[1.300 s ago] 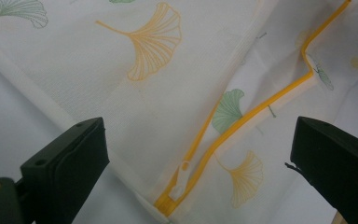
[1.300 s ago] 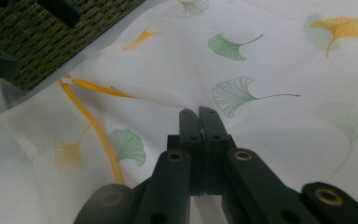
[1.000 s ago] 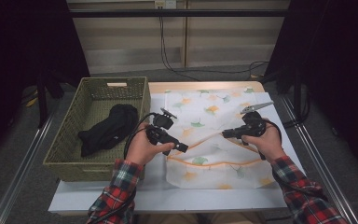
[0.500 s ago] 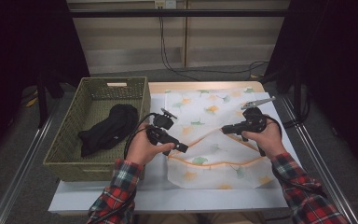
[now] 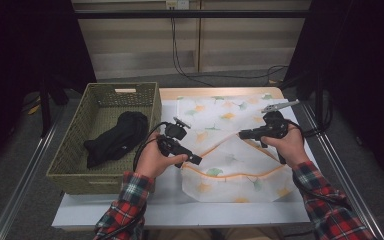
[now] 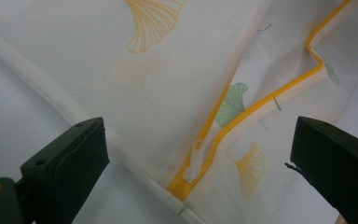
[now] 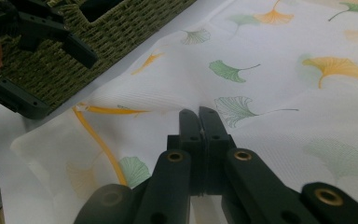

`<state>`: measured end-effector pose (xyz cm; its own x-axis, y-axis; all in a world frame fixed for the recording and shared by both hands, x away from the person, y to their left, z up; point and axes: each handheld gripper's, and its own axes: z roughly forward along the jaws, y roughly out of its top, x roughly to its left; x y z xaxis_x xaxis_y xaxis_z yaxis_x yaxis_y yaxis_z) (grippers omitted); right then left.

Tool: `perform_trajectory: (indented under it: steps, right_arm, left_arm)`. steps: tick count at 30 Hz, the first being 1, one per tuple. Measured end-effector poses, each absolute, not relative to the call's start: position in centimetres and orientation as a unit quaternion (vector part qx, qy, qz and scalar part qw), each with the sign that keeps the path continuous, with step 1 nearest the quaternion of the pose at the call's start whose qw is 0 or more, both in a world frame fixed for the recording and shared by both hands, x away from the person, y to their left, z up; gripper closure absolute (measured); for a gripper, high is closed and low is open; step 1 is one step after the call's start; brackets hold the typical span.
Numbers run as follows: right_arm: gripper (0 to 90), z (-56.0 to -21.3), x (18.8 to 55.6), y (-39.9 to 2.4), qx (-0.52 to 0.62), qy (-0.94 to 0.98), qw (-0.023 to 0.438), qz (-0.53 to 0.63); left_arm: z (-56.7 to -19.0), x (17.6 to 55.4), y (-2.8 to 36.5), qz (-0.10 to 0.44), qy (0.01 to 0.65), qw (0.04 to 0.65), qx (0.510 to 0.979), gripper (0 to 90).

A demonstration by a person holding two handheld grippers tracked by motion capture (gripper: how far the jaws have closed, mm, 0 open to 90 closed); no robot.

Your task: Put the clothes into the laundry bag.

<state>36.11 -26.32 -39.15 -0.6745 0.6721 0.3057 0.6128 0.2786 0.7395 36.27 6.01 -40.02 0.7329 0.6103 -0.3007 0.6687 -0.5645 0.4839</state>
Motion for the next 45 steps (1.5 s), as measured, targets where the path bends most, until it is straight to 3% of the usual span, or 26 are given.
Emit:
perform_trajectory:
  steps: [25, 45]
  right_arm:
    - [90.0, -39.3, 36.5, -25.8, 0.395, 0.801, 0.024, 0.449]
    - [90.0, -39.7, 36.5, -25.9, 0.394, 0.804, 0.022, 0.444]
  left_arm:
    - [-38.1, 36.2, 7.2, -0.067, 0.359, 0.302, 0.881, 3.0]
    - [-35.2, 38.1, 10.7, -0.037, 0.377, 0.278, 0.883, 3.3]
